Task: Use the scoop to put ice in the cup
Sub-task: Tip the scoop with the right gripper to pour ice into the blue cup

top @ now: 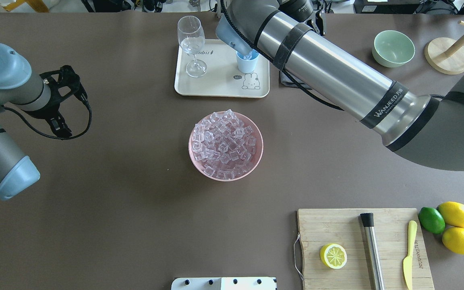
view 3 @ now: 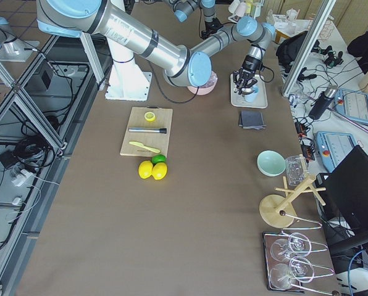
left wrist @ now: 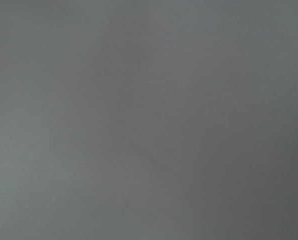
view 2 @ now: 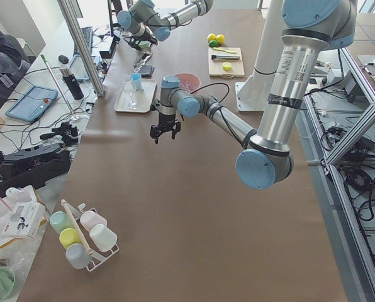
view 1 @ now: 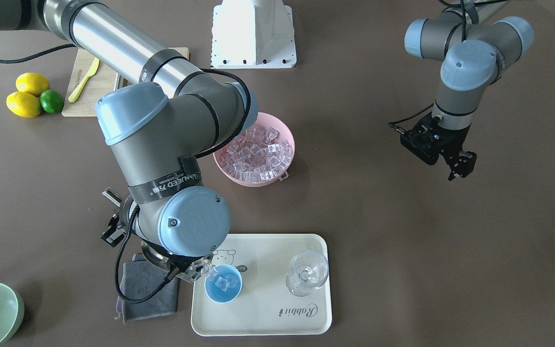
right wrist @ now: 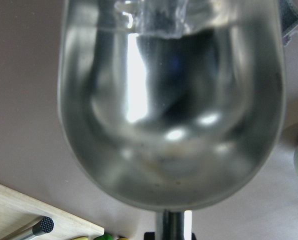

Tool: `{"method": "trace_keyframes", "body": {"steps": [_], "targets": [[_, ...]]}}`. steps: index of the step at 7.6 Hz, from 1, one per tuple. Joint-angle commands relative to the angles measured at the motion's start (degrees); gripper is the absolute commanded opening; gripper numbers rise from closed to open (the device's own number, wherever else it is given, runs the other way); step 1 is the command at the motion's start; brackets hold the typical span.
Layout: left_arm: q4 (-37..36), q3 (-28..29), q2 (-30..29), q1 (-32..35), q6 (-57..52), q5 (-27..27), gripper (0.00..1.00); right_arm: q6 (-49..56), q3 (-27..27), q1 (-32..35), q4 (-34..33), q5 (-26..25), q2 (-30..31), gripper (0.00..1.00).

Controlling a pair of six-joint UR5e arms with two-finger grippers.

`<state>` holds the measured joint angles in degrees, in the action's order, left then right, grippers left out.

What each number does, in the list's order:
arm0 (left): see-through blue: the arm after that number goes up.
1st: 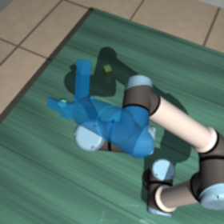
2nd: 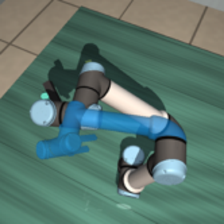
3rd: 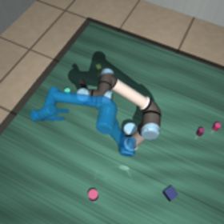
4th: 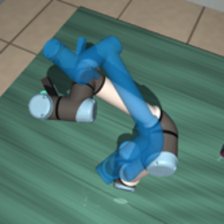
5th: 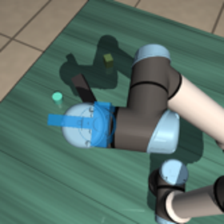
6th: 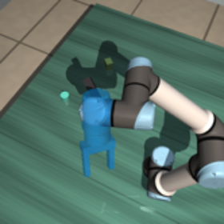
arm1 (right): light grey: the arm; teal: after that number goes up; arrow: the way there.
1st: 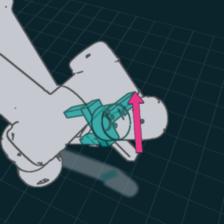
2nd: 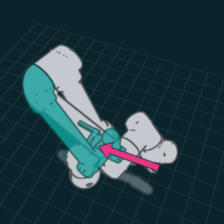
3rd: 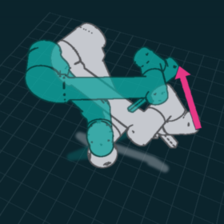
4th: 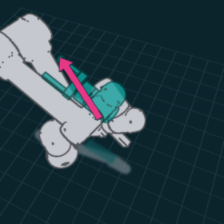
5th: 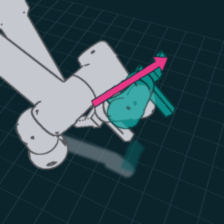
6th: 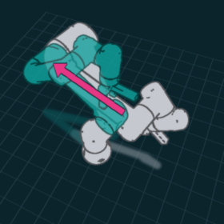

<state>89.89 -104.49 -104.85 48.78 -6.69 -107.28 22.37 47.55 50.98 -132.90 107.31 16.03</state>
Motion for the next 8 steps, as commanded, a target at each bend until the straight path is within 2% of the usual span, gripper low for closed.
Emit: {"method": "trace_keyframes", "body": {"steps": [1, 2, 4, 5, 6, 7, 8], "targets": [[0.29, -0.01, 5.33, 7.61, -0.26, -6.95, 0.98, 1.44, -3.41, -0.01, 0.1, -1.05, -2.49, 0.0], [0.29, 0.25, 7.44, 10.77, -0.26, -8.72, 0.98, 1.45, -3.51, -0.01, 0.1, -1.22, -2.59, 0.0], [0.29, 0.43, 12.01, 16.4, -0.26, -9.0, 0.98, 1.45, -1.94, -0.01, 0.27, -1.23, -2.07, 0.0], [0.02, 0.52, 13.34, 19.82, -0.26, -10.91, 0.98, 1.18, 1.46, 0.17, 0.36, -1.05, -0.32, 0.0], [-0.15, 2.95, 14.4, 23.95, -0.17, -13.89, 0.98, 0.57, 4.98, 0.95, 0.02, -0.79, 1.79, 0.0], [-0.24, 6.02, 14.5, 29.3, -0.17, -18.18, 0.98, 0.48, 11.8, 3.31, -1.12, 0.52, 6.16, 0.0], [-0.24, 7.79, 15.54, 33.09, -0.17, -21.71, 0.98, 0.39, 23.79, 5.86, -4.18, 2.79, 13.42, 0.0]]}}
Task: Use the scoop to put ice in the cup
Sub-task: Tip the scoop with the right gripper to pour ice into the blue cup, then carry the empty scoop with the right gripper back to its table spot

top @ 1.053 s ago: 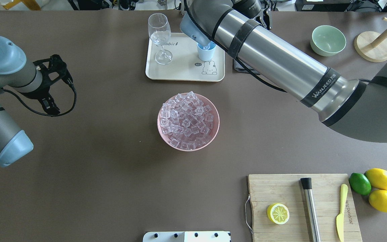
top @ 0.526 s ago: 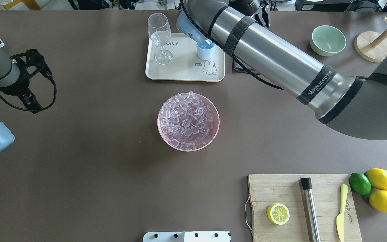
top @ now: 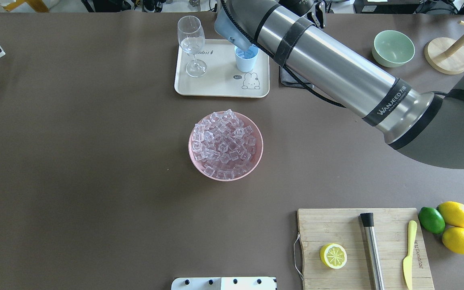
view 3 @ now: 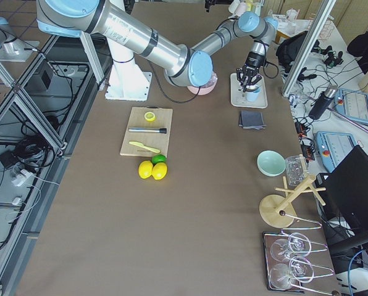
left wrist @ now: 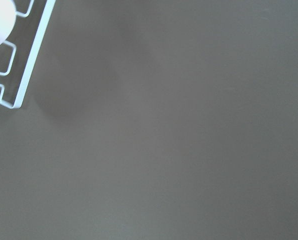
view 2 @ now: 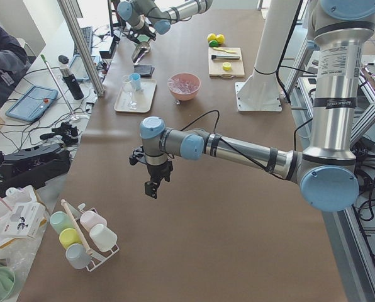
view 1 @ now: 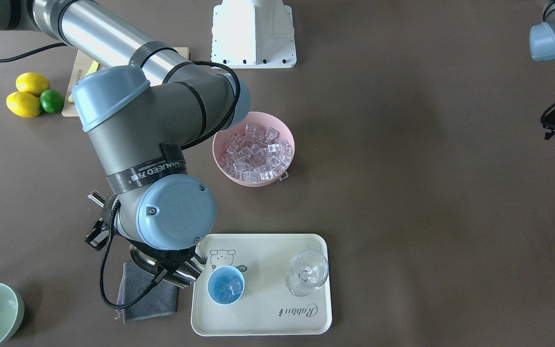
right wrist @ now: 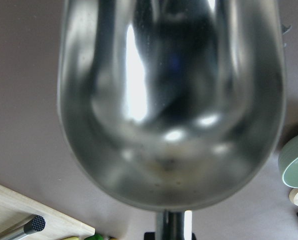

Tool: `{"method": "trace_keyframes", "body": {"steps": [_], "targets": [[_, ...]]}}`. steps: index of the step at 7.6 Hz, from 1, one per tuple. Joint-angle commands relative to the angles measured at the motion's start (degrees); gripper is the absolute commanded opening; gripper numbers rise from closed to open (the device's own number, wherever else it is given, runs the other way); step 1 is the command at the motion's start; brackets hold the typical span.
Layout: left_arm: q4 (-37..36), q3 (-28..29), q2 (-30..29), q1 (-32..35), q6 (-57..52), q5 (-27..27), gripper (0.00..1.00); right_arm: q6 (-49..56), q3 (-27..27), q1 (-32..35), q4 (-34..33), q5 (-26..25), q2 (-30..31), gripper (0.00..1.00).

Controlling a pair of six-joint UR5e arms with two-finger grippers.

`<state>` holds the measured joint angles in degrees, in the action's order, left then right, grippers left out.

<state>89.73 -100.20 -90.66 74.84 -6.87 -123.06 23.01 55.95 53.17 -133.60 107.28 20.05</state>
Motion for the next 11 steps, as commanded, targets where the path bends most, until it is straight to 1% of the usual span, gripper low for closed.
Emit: {"method": "trace_keyframes", "body": {"steps": [1, 2, 3, 4, 5, 6, 7, 8, 9, 10, 11], "targets": [[-0.08, 3.69, 2.32, 10.47, 0.01, -6.31, 0.98, -0.33, 22.9, 5.61, -5.51, 3.02, 14.18, 0.0], [-0.17, 3.69, 2.94, 13.11, 0.01, -6.4, 0.98, -0.42, 27.59, 7.55, -5.61, 3.81, 18.84, 0.0], [0.18, 3.95, 4.51, 14.79, 0.19, -8.49, 0.98, -4.08, 35.9, 9.05, -5.27, 6.51, 26.63, 0.0], [0.44, 5.17, 4.53, 15.24, 0.54, -10.25, 0.98, -13.08, 47.39, 9.23, -4.48, 8.11, 36.11, 0.0], [0.27, 5.27, 4.53, 15.68, 0.63, -11.05, 0.98, -19.26, 53.59, 8.8, -1.34, 8.73, 42.64, 0.0], [-0.08, 5.62, 4.53, 16.29, 0.8, -12.63, 0.98, -25.41, 54.87, 8.8, 1.04, 10.22, 46.19, 0.0], [-0.17, 6.23, 4.53, 16.56, 0.89, -13.08, 0.98, -34.17, 54.71, 8.8, 6.63, 11.97, 49.79, 0.0], [-0.09, 6.85, 4.53, 16.65, 5.33, -14.56, 0.98, -42.44, 53.84, 8.45, 17.22, 14.77, 55.57, 0.0], [0.35, 7.64, 4.53, 16.65, 8.33, -15.62, 0.98, -49.48, 50.79, 7.58, 28.81, 15.85, 59.72, 0.0], [0.53, 7.82, 4.27, 16.57, 8.19, -15.37, 0.98, -57.56, 47.88, 4.0, 36.67, 15.94, 61.06, 0.0], [0.44, 9.13, 3.92, 16.39, 8.01, -15.02, 0.98, -60.95, 45.33, 0.48, 39.53, 15.77, 60.82, 0.0]]}}
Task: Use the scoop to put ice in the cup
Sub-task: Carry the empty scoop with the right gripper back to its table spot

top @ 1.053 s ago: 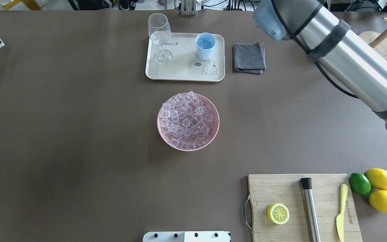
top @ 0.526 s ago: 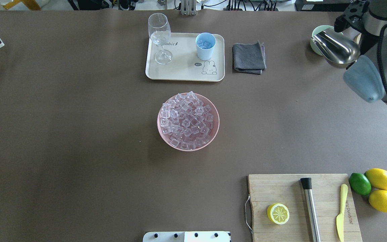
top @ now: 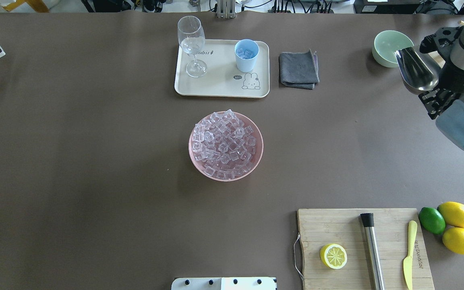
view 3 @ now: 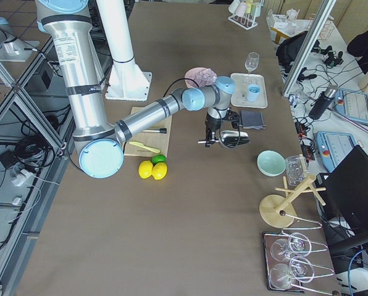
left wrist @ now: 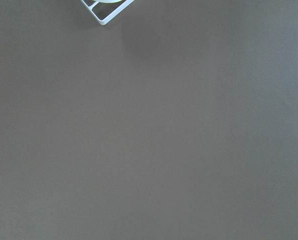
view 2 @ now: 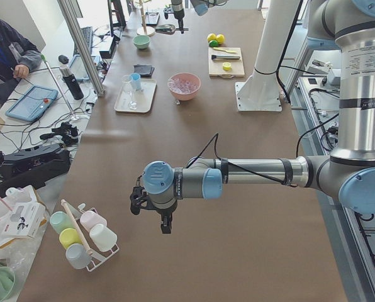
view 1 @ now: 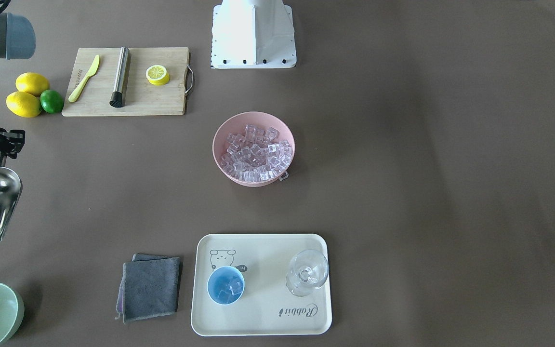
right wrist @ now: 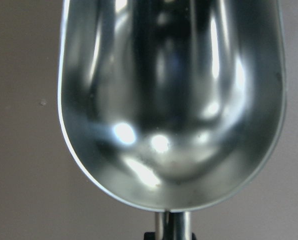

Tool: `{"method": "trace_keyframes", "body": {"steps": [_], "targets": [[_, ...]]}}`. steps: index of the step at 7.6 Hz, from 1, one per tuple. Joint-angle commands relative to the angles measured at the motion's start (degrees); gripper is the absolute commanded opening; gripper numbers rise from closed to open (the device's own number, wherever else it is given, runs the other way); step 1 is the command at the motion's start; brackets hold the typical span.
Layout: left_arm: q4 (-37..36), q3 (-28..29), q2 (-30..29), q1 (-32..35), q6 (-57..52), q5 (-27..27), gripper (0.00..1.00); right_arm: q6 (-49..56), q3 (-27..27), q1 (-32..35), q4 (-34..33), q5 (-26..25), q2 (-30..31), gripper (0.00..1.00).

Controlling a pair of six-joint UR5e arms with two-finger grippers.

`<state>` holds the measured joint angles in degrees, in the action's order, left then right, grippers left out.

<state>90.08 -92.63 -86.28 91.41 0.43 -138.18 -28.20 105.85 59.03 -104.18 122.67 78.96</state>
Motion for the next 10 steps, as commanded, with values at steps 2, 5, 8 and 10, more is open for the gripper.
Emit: {"method": "trace_keyframes", "body": {"steps": [2, 5, 8, 10], "targets": [[0.09, 2.28, -0.56, 0.08, 0.71, 0.11, 0.98, -9.77, -5.83, -7.17, 10.49, 0.47, 1.37, 0.0], [0.09, 2.36, -0.65, 0.0, 0.89, 0.11, 0.98, -9.94, -6.88, -7.18, 10.49, 5.09, 2.16, 0.0], [0.09, 3.5, -0.65, 0.0, 1.07, 0.2, 0.98, -10.81, -7.15, -7.09, 10.4, 6.53, 2.69, 0.0], [0.09, 3.42, -0.73, 0.0, 1.06, 0.11, 0.98, -10.91, -8.37, -7.09, 10.49, 7.75, 3.48, 0.0]]}}
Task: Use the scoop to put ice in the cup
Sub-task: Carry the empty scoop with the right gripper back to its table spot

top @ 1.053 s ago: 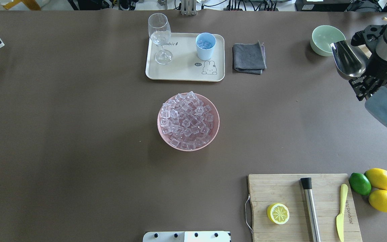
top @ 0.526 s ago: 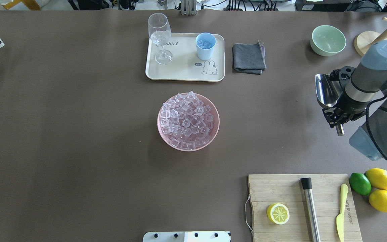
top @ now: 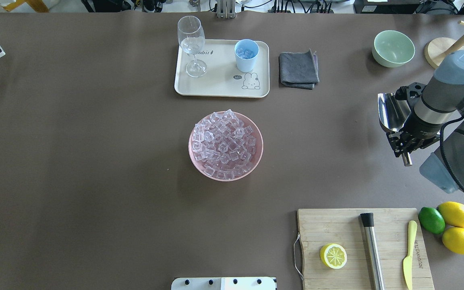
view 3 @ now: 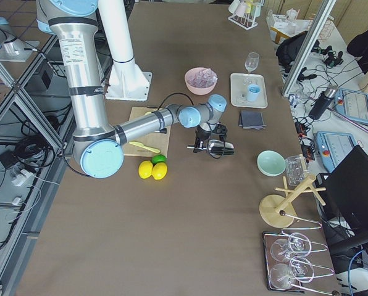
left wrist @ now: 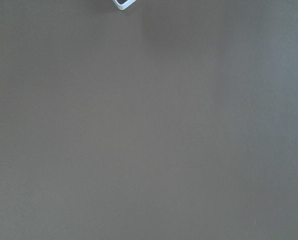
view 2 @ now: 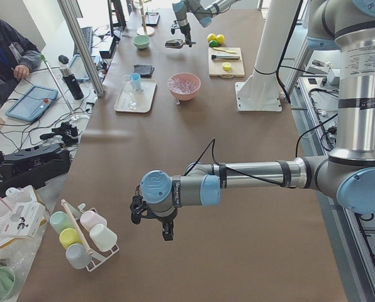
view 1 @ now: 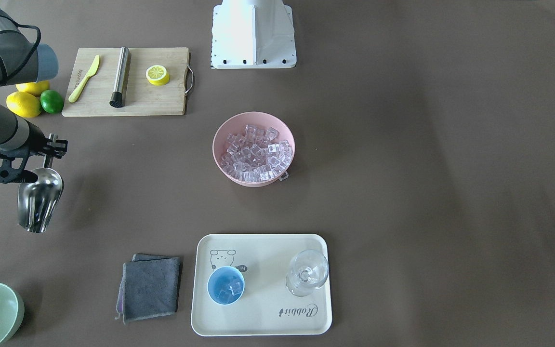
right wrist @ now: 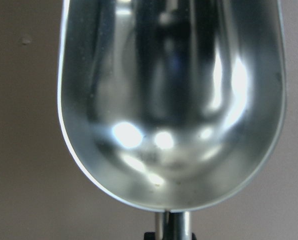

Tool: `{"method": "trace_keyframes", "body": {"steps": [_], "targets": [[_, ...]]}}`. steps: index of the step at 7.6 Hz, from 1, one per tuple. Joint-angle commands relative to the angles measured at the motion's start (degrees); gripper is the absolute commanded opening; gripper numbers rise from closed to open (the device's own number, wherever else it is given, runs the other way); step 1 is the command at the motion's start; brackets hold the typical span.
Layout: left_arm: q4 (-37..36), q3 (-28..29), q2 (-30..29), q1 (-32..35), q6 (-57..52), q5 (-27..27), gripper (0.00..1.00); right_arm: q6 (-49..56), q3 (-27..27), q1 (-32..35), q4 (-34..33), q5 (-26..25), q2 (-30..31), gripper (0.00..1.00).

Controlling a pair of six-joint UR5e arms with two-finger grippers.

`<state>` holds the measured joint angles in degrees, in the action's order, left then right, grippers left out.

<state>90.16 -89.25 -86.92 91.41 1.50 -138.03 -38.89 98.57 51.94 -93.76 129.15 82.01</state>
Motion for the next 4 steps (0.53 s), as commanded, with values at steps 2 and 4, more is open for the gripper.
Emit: {"method": "trace_keyframes", "body": {"steps": [2, 4], "targets": [[0.02, -0.3, -0.01, 0.09, 0.17, -0.13, 0.98, -0.22, -1.97, -0.08, 0.06, 2.33, 0.17, 0.66], [0.8, -1.89, 0.34, 0.7, -0.36, -0.05, 0.98, -0.22, -1.71, 0.0, 0.06, 2.42, -0.27, 1.0]]}}
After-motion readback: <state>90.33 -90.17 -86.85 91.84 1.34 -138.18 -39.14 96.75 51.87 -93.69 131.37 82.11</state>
